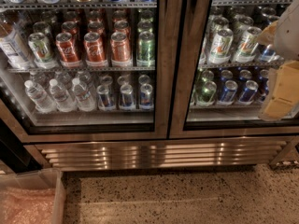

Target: Open left fridge door

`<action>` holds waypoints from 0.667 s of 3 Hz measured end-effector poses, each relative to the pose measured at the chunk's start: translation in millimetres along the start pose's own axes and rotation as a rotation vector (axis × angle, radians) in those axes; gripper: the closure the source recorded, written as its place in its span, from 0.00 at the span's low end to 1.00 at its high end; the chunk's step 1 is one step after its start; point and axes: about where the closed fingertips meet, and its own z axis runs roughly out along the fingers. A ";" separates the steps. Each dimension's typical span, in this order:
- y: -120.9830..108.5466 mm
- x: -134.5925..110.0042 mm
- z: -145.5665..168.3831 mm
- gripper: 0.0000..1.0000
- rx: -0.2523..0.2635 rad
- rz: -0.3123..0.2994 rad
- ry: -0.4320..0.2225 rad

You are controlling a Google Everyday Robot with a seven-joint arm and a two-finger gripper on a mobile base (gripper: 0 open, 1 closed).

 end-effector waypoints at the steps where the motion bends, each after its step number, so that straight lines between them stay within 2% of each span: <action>1: 0.0 0.0 0.0 0.00 0.000 0.000 0.000; 2: -4.5 -6.2 -1.9 0.00 0.010 -0.002 -0.018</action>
Offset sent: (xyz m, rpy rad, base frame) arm 0.0104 0.0082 0.0051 0.0317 -0.0136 0.0104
